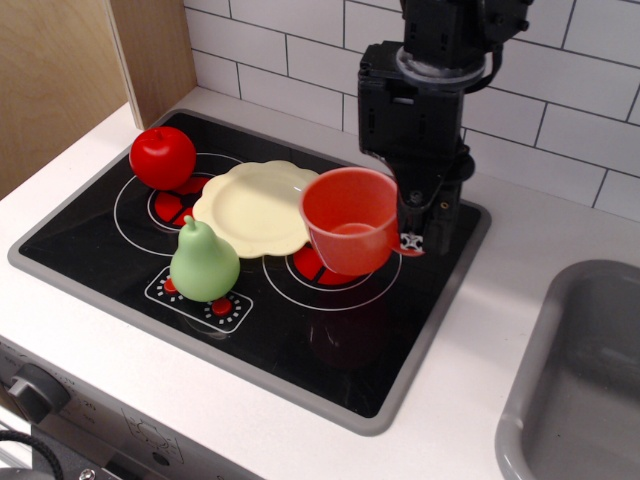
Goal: Take cup off plate
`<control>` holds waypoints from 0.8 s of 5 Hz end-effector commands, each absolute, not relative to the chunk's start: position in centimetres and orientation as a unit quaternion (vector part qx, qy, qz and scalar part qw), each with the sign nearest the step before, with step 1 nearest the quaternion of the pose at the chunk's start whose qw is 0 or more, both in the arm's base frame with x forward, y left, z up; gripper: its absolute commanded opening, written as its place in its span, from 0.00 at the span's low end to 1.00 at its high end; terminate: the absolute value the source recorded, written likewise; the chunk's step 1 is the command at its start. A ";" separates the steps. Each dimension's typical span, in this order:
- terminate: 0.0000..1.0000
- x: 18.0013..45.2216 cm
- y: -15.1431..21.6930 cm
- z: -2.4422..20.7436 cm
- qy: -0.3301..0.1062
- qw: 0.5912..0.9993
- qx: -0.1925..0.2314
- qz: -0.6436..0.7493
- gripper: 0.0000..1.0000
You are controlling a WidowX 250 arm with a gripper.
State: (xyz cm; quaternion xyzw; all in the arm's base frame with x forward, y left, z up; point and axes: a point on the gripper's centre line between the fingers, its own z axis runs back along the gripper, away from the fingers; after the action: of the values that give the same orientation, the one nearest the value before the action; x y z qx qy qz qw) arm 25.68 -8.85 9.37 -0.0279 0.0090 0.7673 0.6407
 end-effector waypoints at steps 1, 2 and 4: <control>0.00 21.9 -8.3 10.0 0.018 0.671 -0.038 0.740 0.00; 0.00 20.8 -7.7 9.4 0.012 0.685 -0.037 0.728 0.00; 0.00 20.7 -6.5 8.6 -0.014 0.692 -0.048 0.720 0.00</control>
State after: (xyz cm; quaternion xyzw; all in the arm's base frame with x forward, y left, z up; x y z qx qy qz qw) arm 21.05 -7.45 7.64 -0.0298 -0.0035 0.7209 0.6924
